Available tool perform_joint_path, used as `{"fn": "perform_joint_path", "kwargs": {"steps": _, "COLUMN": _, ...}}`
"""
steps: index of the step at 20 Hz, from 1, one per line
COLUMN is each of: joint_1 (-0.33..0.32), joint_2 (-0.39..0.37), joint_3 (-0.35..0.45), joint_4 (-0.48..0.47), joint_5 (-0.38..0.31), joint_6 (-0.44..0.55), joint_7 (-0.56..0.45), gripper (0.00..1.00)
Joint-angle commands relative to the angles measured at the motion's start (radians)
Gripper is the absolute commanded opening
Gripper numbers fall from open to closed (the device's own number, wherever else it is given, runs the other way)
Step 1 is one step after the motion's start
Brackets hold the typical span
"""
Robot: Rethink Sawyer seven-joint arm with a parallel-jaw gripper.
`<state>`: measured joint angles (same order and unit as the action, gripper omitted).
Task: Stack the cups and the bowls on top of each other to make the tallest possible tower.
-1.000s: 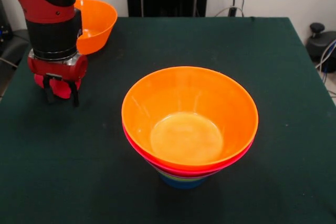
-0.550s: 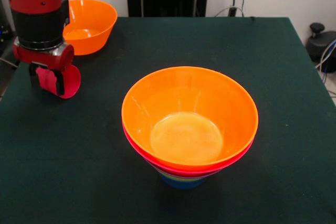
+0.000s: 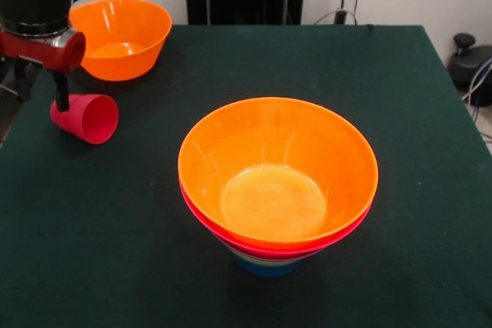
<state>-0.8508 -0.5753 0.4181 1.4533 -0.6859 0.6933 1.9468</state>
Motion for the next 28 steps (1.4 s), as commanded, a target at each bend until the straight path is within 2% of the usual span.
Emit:
{"fn": "perform_joint_path", "kwargs": {"steps": 1, "joint_1": 0.038, "joint_2": 0.009, "joint_3": 0.004, "joint_4": 0.060, "joint_5": -0.055, "joint_6": 0.099, "joint_7": -0.230, "gripper": 1.00}}
{"fn": "perform_joint_path", "kwargs": {"steps": 8, "joint_1": 0.032, "joint_2": 0.120, "joint_3": 0.035, "joint_4": 0.000, "joint_5": -0.079, "joint_6": 0.046, "joint_7": -0.251, "gripper": 1.00}}
{"fn": "perform_joint_path", "kwargs": {"steps": 19, "joint_1": 0.031, "joint_2": 0.156, "joint_3": 0.054, "joint_4": 0.024, "joint_5": -0.075, "joint_6": -0.012, "joint_7": -0.219, "gripper": 1.00}}
{"fn": "perform_joint_path", "kwargs": {"steps": 25, "joint_1": 0.030, "joint_2": 0.180, "joint_3": 0.013, "joint_4": 0.027, "joint_5": -0.125, "joint_6": -0.055, "joint_7": -0.197, "gripper": 1.00}}
{"fn": "perform_joint_path", "kwargs": {"steps": 28, "joint_1": 0.013, "joint_2": 0.186, "joint_3": -0.010, "joint_4": 0.015, "joint_5": -0.150, "joint_6": -0.039, "joint_7": -0.221, "gripper": 1.00}}
